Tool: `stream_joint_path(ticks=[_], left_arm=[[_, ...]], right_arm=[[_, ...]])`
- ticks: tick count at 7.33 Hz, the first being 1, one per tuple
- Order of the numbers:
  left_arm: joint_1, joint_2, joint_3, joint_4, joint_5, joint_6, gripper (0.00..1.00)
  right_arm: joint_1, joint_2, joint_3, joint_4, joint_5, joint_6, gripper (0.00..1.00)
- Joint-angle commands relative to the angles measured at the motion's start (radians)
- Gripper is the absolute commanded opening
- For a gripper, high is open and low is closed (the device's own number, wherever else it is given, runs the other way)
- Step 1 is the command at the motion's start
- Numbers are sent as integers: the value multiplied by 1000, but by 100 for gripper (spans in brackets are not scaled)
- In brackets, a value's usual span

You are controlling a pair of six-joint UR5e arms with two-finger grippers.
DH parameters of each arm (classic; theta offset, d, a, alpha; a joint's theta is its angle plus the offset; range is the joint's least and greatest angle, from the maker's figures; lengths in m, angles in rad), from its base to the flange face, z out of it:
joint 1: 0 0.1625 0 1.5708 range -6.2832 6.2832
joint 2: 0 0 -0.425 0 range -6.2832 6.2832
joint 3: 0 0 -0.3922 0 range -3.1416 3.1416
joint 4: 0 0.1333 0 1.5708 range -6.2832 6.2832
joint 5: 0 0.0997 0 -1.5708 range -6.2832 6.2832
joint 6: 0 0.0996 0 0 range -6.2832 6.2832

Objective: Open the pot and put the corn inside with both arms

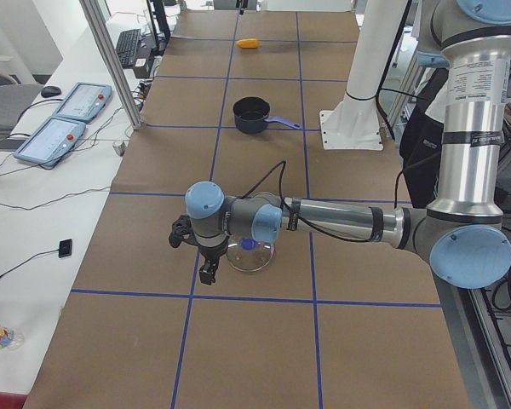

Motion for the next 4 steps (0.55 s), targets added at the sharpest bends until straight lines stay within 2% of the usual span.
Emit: stream_joint_path(ticks=[1,2,4], left_arm=[[-55,54,27,-16,-9,11,99],[-55,54,29,-10,-9,8,99],[-53,54,26,-9,-3,8,99]], right_arm=[[-24,-25,-27,6,-2,60,100],[-55,-56,-27,9,-45,83,100],[-116,-107,-43,158,-86,216,100]])
